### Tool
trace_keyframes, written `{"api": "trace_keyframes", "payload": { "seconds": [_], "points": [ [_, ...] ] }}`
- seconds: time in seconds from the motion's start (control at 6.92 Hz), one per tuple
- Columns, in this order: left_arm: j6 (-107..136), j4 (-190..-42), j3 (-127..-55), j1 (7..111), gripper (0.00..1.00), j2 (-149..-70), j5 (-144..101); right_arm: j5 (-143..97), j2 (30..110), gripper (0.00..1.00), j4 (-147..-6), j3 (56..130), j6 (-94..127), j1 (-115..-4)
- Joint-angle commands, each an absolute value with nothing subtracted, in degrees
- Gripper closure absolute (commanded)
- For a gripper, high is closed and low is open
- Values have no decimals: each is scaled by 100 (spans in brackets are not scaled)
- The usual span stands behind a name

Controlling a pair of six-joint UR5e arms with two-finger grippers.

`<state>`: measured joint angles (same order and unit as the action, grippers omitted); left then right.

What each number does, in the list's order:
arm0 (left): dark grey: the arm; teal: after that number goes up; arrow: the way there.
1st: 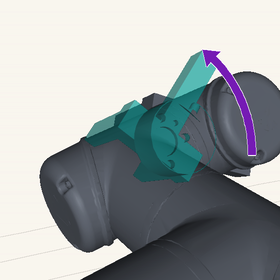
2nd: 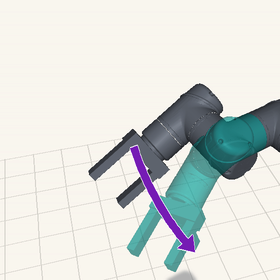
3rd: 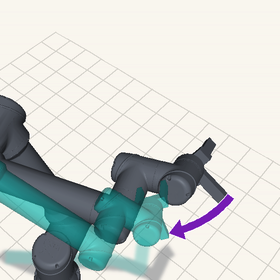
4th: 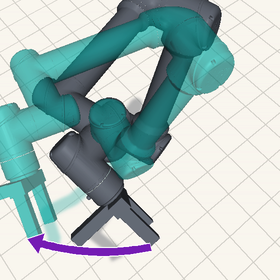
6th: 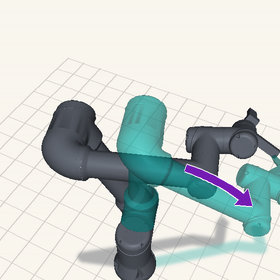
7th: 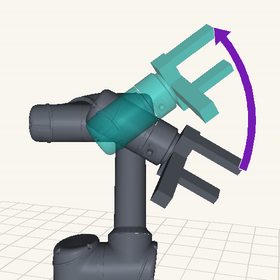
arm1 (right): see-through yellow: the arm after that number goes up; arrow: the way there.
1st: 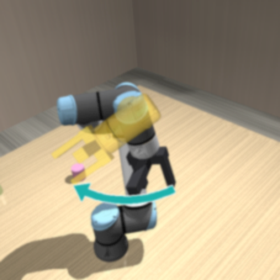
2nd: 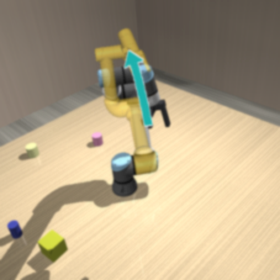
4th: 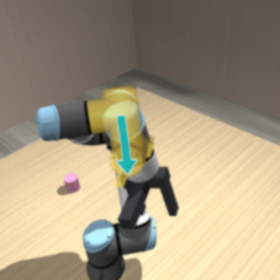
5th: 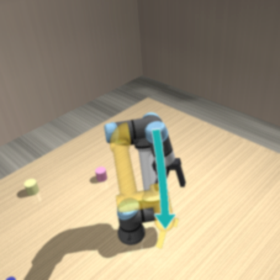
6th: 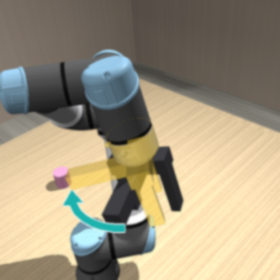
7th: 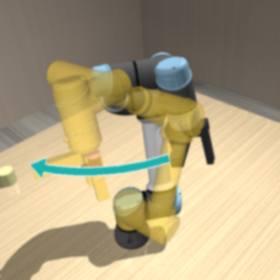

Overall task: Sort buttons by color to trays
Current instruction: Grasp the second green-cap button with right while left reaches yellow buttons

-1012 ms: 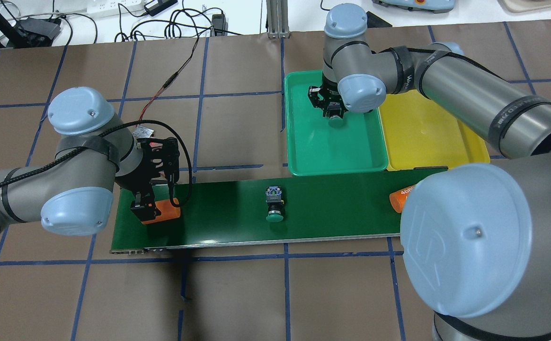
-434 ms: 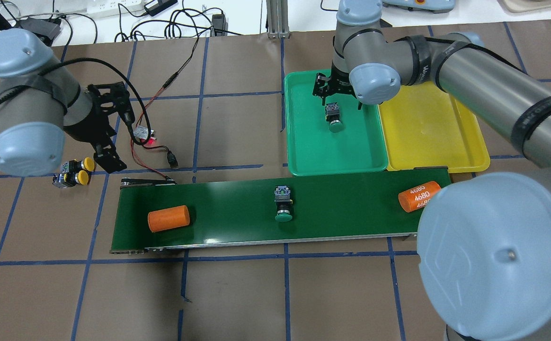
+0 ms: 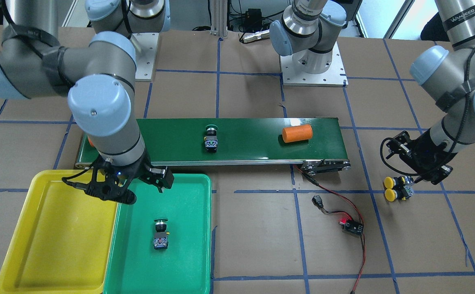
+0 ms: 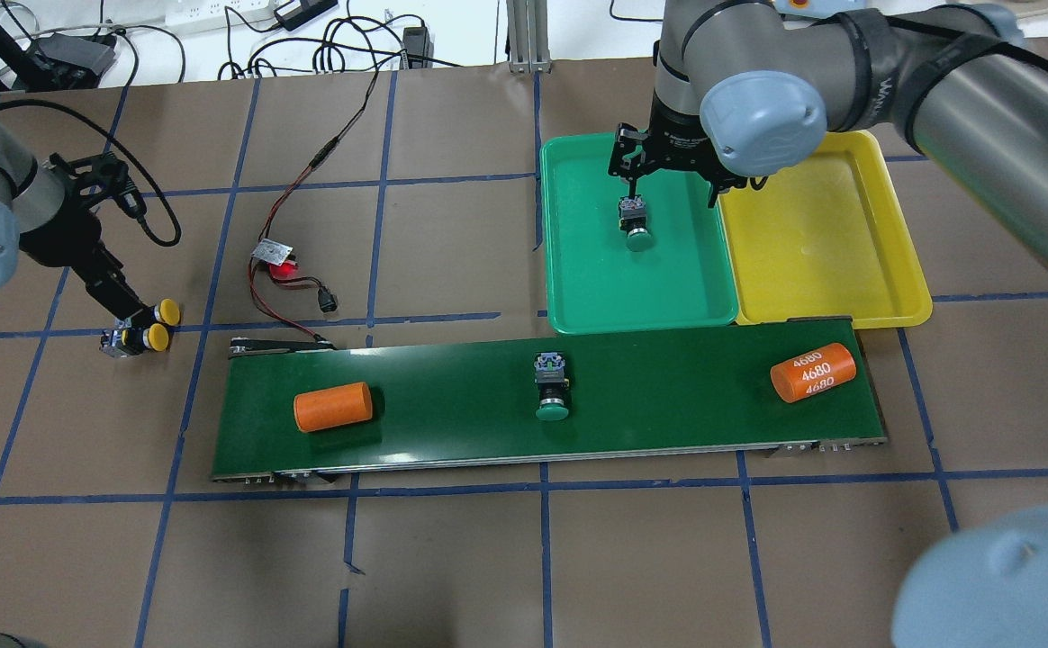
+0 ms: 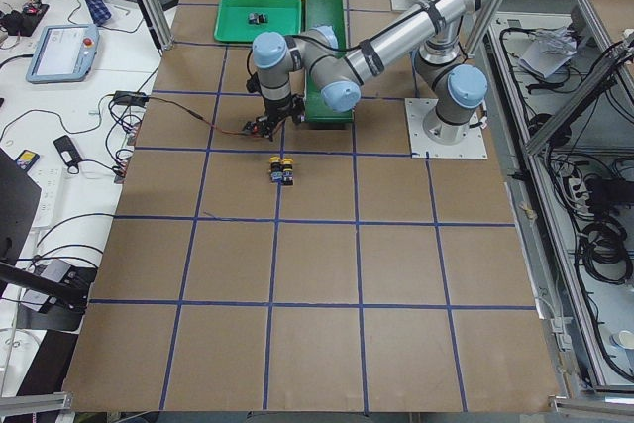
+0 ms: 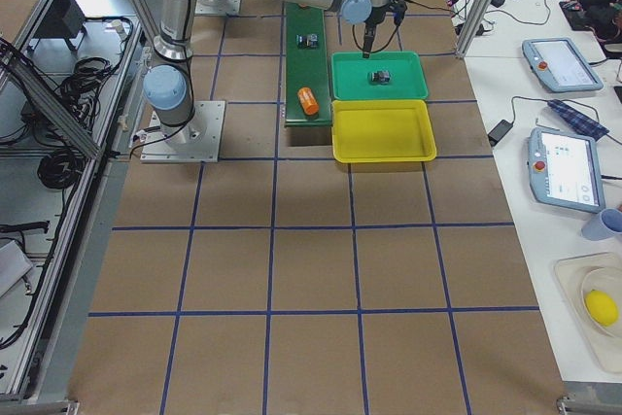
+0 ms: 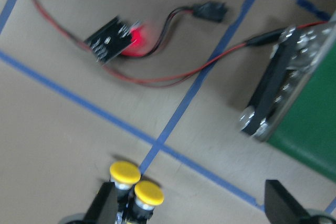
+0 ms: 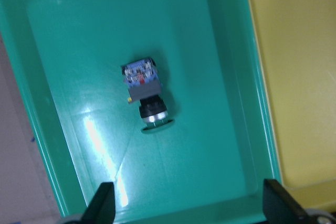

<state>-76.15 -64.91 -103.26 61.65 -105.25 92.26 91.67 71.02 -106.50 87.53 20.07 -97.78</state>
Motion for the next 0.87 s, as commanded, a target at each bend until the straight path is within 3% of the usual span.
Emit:
{"api": "trace_keyframes", "payload": {
  "seconds": [0.0, 0.29, 0.72],
  "points": [
    [-7664, -6042, -10318, 5714, 0, -11071, 9325, 9158, 8230, 0, -10424, 9794, 2057, -9817],
    [-8362, -5573, -10441, 5556, 0, -11319, 9325, 9123, 8797, 0, -10528, 10736, 2039, -9879],
    [-8262, -5581, -10476, 5519, 0, -11496, 9272, 8719, 8580, 0, -10968, 10854, 2257, -10395]
  ]
}}
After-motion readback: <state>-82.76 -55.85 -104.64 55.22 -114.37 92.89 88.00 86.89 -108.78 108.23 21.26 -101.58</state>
